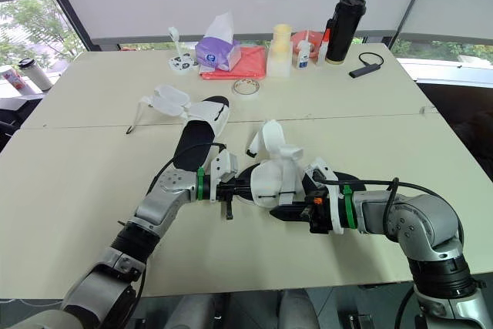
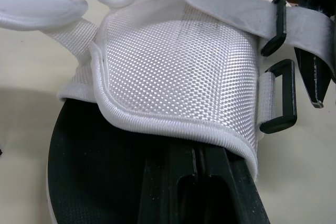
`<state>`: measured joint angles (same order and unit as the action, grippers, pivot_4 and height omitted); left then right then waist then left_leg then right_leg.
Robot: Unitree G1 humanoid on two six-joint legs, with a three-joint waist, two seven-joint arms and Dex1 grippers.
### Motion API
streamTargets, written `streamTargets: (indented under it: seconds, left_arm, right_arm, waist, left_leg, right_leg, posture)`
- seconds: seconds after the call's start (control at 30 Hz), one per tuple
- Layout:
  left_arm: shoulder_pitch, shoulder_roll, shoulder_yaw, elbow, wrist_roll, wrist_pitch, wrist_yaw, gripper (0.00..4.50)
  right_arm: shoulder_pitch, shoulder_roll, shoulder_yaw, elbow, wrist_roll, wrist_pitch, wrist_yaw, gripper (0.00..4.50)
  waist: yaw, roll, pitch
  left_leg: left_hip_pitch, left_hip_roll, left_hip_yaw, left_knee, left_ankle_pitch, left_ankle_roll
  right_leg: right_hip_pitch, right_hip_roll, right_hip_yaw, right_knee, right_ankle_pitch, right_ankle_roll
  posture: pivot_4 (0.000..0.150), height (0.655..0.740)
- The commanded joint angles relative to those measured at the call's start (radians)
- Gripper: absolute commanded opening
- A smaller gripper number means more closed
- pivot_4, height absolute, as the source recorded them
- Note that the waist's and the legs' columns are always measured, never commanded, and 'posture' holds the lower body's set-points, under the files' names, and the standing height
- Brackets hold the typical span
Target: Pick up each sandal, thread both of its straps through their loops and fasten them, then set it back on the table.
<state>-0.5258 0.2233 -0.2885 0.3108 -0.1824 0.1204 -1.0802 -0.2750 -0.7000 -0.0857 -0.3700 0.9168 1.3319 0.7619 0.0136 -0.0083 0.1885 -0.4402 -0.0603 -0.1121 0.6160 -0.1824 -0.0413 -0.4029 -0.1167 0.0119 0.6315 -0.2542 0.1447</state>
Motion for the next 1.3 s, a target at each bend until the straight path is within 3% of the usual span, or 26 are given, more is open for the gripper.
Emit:
streamTargets:
  seconds: [0.03, 0.27, 0.4, 0.6, 0.8, 1.07, 1.3]
  left_arm:
    - [0.0, -0.008, -0.019, -0.006, 0.01, 0.002, -0.003, 0.0]
    - [-0.002, -0.011, -0.017, -0.007, 0.008, 0.008, -0.001, 0.0]
    - [-0.001, -0.005, -0.014, -0.023, 0.003, 0.025, -0.001, 0.0]
    - [0.017, 0.007, -0.013, -0.056, -0.003, 0.055, 0.001, 0.0]
    - [0.036, 0.015, -0.019, -0.082, -0.003, 0.07, -0.001, 0.0]
    - [0.034, 0.01, -0.025, -0.08, 0.0, 0.069, 0.001, 0.0]
    - [0.026, 0.001, -0.025, -0.067, 0.002, 0.06, 0.004, 0.0]
  right_arm:
    - [0.023, -0.06, 0.011, -0.093, 0.04, -0.004, 0.049, 0.07]
    - [0.093, -0.193, 0.07, -0.205, 0.05, -0.035, 0.151, 0.07]
    - [0.167, -0.348, 0.192, -0.282, -0.05, -0.167, 0.286, 0.07]
    - [0.189, -0.418, 0.244, -0.314, -0.121, -0.296, 0.359, 0.07]
    - [0.195, -0.425, 0.209, -0.323, -0.136, -0.369, 0.373, 0.07]
    - [-0.006, -0.365, 0.012, -0.252, 0.049, -0.304, 0.31, 0.07]
    - [-0.199, -0.237, -0.001, -0.081, 0.138, -0.181, 0.151, 0.07]
  waist:
    - [0.001, 0.0, 0.0]
    - [0.0, 0.0, 0.0]
    - [-0.001, 0.0, 0.0]
    - [-0.001, 0.0, 0.0]
    - [0.0, 0.0, 0.0]
    - [0.0, 0.0, 0.0]
    - [0.0, -0.001, 0.0]
  left_leg:
    - [0.0, 0.0, 0.0, 0.0, 0.0, 0.0]
    - [0.0, 0.0, 0.0, 0.0, 0.0, 0.0]
    - [0.0, 0.0, 0.0, 0.0, 0.0, 0.0]
    - [0.0, 0.001, 0.001, 0.0, 0.0, 0.0]
    - [0.0, 0.001, 0.0, 0.0, 0.0, 0.0]
    - [0.0, 0.002, 0.0, 0.0, 0.0, 0.0]
    - [-0.001, 0.002, 0.0, 0.0, 0.0, 0.0]
  right_leg:
    - [0.0, 0.0, 0.0, 0.0, 0.0, 0.0]
    - [0.0, 0.0, 0.0, 0.0, 0.0, 0.0]
    - [0.0, 0.0, 0.0, -0.001, 0.0, 0.0]
    - [0.001, 0.0, -0.001, -0.001, -0.001, 0.0]
    - [0.001, 0.0, -0.001, -0.002, -0.001, 0.0]
    - [0.001, 0.0, -0.001, -0.002, -0.002, -0.003]
    - [0.001, -0.001, -0.001, -0.002, -0.001, -0.001]
  posture:
    - [0.15, 0.74]
    - [0.15, 0.74]
    - [0.15, 0.74]
    - [0.15, 0.74]
    - [0.15, 0.74]
    - [0.15, 0.74]
    - [0.15, 0.74]
